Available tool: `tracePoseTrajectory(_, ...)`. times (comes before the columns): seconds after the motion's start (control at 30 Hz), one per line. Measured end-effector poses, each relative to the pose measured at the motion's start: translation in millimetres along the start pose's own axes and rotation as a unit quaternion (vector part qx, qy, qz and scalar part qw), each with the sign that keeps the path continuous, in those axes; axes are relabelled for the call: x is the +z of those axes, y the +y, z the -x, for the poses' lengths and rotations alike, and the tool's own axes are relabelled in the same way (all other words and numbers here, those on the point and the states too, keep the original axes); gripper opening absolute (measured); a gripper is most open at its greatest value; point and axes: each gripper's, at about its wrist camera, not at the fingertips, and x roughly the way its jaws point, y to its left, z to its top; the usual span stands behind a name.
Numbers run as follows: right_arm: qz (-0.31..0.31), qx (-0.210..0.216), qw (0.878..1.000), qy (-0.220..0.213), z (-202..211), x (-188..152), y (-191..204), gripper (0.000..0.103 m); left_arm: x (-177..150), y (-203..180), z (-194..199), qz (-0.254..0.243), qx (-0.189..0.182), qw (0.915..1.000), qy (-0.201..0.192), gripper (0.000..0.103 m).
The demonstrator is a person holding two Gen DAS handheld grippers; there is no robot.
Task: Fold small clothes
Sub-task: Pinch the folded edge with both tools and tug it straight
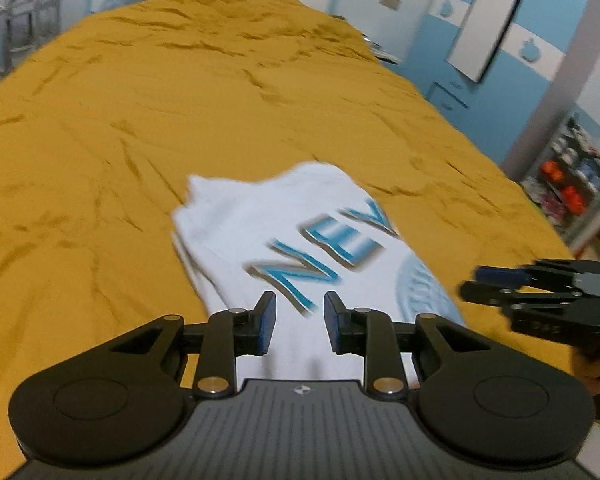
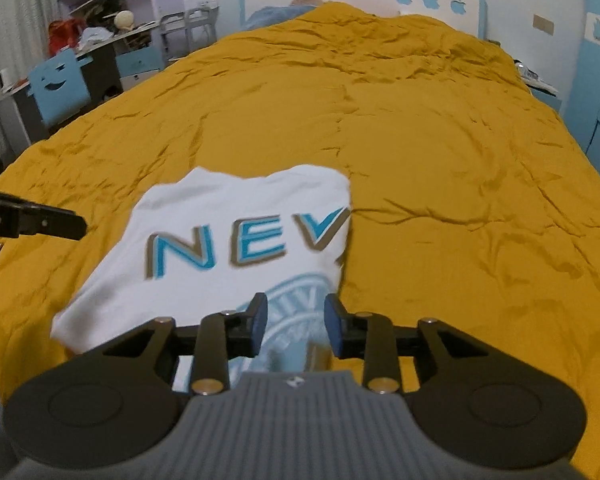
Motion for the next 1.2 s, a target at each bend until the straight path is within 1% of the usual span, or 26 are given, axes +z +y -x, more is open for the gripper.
tracePoseTrajectory(0.13, 0.013, 0.005, 1.0, 0.001, 7.1, -21.1, 13.8, 0.031, -23.8, -6.9, -15.2, -0.004, 0.006, 0.9994, 0.034, 0.031)
tracePoseTrajectory(0.2, 0.018, 0.001, 1.0, 0.006, 4.8, -30.3, 17.6, 0.031, -33.4, -5.2, -22.7, -0.002, 0.014, 0.9987, 0.05, 0.028)
tracePoseTrajectory(0.3, 0.019, -0.003, 1.0, 0.023, -4.3, -44.4, 18.3, 0.031, -44.8, -1.9, -29.7, -0.004, 0.031, 0.9977, 0.06, 0.025)
tracePoseTrajectory(0.43, 0.016, -0.008, 0.999, 0.046, -21.8, -63.7, 13.8, 0.03, -57.9, 10.5, -39.9, 0.008, 0.029, 0.9967, 0.075, 0.022)
tracePoseTrajectory(0.53, -0.002, -0.007, 0.998, 0.055, -33.8, -74.1, 10.6, 0.03, -65.8, 14.5, -51.6, 0.004, 0.036, 0.9959, 0.083, 0.022)
tracePoseTrajectory(0.67, 0.001, -0.015, 0.998, 0.058, -44.4, -83.8, 14.8, 0.03, -71.4, 16.3, -61.8, 0.001, 0.045, 0.9949, 0.09, 0.022)
tracePoseTrajectory(0.8, -0.011, -0.007, 0.998, 0.058, -47.1, -84.2, 9.7, 0.03, -69.0, 9.8, -59.4, -0.017, 0.057, 0.9941, 0.091, 0.022)
tracePoseTrajectory(1.0, -0.002, -0.012, 0.998, 0.055, -40.9, -77.9, 13.5, 0.03, -71.5, 1.1, -47.3, -0.035, 0.064, 0.9941, 0.08, 0.022)
tracePoseTrajectory(1.1, 0.008, -0.014, 0.998, 0.053, -35.6, -73.3, 15.3, 0.03, -69.8, -3.1, -37.2, -0.042, 0.068, 0.9946, 0.067, 0.024)
tracePoseTrajectory(1.17, 0.007, -0.013, 0.999, 0.051, -27.9, -68.1, 15.6, 0.031, -67.5, -7.0, -28.7, -0.047, 0.069, 0.995, 0.055, 0.029)
tracePoseTrajectory(1.2, 0.005, -0.013, 0.999, 0.05, -23.6, -66.0, 15.4, 0.033, -65.8, -10.5, -23.7, -0.051, 0.071, 0.9951, 0.045, 0.029)
